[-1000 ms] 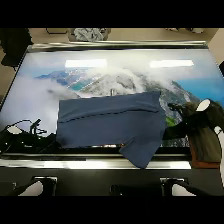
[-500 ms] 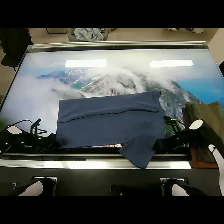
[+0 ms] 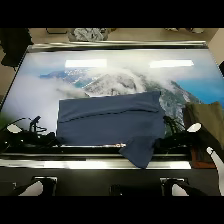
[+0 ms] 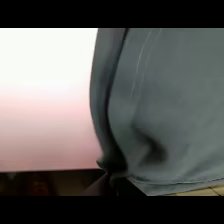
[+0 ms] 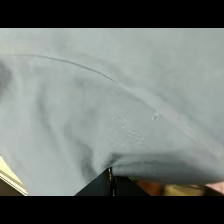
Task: Fold the shirts.
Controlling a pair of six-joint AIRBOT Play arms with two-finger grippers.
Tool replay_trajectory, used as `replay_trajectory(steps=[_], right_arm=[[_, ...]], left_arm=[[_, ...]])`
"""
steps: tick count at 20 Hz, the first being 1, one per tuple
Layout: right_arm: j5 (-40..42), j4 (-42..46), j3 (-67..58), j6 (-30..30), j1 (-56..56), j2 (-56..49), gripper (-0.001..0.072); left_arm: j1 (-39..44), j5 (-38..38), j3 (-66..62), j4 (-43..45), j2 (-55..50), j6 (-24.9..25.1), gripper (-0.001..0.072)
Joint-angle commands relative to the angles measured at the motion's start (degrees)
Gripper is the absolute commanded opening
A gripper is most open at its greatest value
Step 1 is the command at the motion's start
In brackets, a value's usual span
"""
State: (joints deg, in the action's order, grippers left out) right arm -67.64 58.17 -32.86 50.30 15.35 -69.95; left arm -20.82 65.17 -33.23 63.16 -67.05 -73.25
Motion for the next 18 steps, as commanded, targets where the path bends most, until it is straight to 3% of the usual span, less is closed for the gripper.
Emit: replay_trajectory(steps=[1,4,7,14,18], right_arm=[[-7.02,-1.01,-4.76,-4.02,0.09,1.25,0.0044],[-9.86,-4.13,-14.78,-1.86,0.09,2.38,0.0043],[-2.78,-5.07,-25.33,1.51,0.09,0.24,0.0043],[5.73,-5.79,-50.71,4.70,-5.90,-24.87,0.0044],[8.96,-7.21,-57.05,8.26,-5.97,-33.42,0.0045]], left_arm=[[-0.07,5.46,-5.11,-3.23,2.91,4.09,0.0030],[-0.04,6.69,-12.22,-5.27,4.68,-0.20,0.0027],[-0.04,3.45,-19.02,-6.91,1.66,-2.84,0.0026],[1.92,2.97,-36.06,-13.25,-19.67,-4.37,0.0028],[2.82,1.20,-42.75,-13.25,-27.87,-5.99,0.0028]])
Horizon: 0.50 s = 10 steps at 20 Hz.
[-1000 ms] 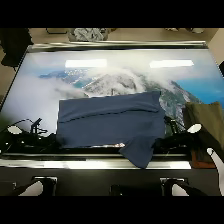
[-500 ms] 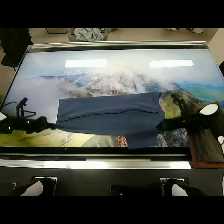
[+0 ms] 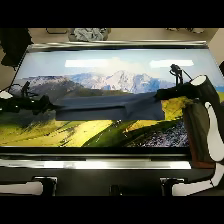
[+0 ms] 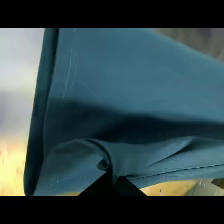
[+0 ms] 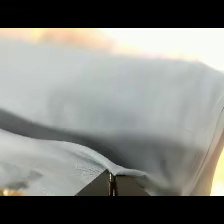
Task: Fold the shirts.
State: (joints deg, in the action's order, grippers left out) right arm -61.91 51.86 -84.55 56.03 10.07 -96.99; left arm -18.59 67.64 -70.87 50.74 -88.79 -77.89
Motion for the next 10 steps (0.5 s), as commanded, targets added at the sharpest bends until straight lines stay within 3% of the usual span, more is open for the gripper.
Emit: replay_trajectory(steps=[1,6,7,8,9,10], right_arm=[[3.91,-1.57,-5.55,2.49,-0.98,-7.52,0.0045],[4.26,-1.60,-5.55,1.11,-2.58,-10.69,0.0048],[4.07,-1.88,-5.55,0.46,-2.58,-10.49,0.0058],[3.08,-1.90,-5.57,-0.17,-2.27,-9.77,0.0160],[1.38,-1.66,-5.64,-2.16,-1.40,-8.52,0.0399],[-0.72,-1.09,-5.73,-4.20,-0.11,-7.02,0.0654]], left_arm=[[0.59,-1.88,-6.21,-0.83,-7.58,-2.10,0.0028],[1.90,-3.69,-6.99,-0.85,-12.22,-2.73,0.0052],[1.97,-3.78,-6.99,-0.96,-12.33,-2.73,0.0196],[1.75,-3.65,-7.32,-1.31,-12.13,-2.73,0.0463],[1.18,-2.80,-8.37,-1.25,-11.85,-2.67,0.0538],[0.20,-1.33,-10.08,-1.25,-11.34,-2.21,0.0538]])
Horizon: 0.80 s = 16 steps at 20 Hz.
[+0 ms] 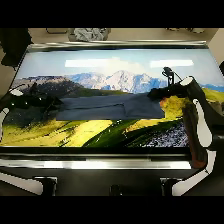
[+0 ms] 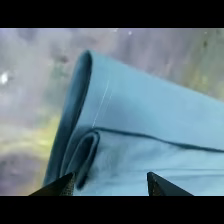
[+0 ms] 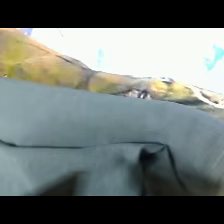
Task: Fold the shirts.
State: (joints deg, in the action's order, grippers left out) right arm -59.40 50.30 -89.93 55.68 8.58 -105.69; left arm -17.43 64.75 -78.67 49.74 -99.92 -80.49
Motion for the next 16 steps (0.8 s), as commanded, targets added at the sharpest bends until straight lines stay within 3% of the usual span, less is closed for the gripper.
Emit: replay_trajectory(steps=[1,3,5,9,13,16], right_arm=[[-5.60,2.84,-0.35,-5.16,3.23,3.45,0.0701],[-9.42,9.75,-0.35,-3.43,7.54,5.44,0.0703],[-14.78,10.69,-0.28,-1.88,11.78,4.46,0.0705],[-21.22,4.20,-0.28,-1.97,14.84,-1.22,0.0711],[-21.05,-8.41,-0.28,-1.90,14.64,-7.41,0.0711],[-20.52,-10.95,-0.28,-1.86,12.41,-9.64,0.0710]], left_arm=[[-1.97,2.51,-3.98,-0.22,0.66,0.52,0.0537],[-3.37,2.43,-6.05,-0.22,3.65,0.50,0.0535],[-3.54,0.96,-6.25,-0.02,7.48,0.52,0.0530],[-1.57,1.55,-6.23,0.39,13.14,0.55,0.0529],[2.38,1.84,-6.23,0.37,16.39,0.55,0.0529],[6.51,1.81,-6.23,0.35,16.81,0.55,0.0529]])
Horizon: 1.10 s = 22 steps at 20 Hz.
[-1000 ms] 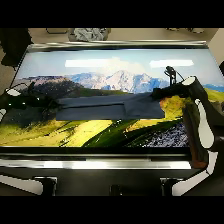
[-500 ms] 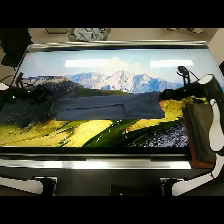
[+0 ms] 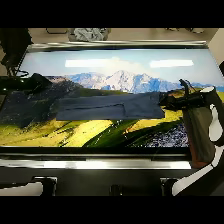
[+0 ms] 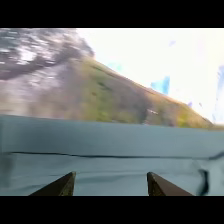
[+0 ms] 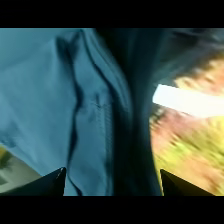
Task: Fold the shirts.
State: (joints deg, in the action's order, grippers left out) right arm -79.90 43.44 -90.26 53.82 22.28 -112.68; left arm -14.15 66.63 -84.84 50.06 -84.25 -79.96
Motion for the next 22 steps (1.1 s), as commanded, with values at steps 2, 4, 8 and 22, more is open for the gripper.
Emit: replay_trajectory(steps=[2,4,8,22], right_arm=[[1.62,-2.89,0.04,1.14,-4.07,-2.67,0.0703],[2.71,-2.93,0.04,1.68,-6.95,-2.64,0.0505],[1.62,-3.10,0.04,2.23,-10.21,0.63,0.0048],[-8.35,10.23,0.04,11.50,-16.06,36.96,0.0046]], left_arm=[[6.56,-0.09,-0.07,0.02,1.05,0.02,0.0530],[9.66,-0.09,-0.04,0.04,1.01,0.31,0.0530],[17.33,-0.07,0.37,0.04,-0.90,0.68,0.0457],[41.09,-16.44,3.65,-22.91,-22.29,1.97,0.0032]])
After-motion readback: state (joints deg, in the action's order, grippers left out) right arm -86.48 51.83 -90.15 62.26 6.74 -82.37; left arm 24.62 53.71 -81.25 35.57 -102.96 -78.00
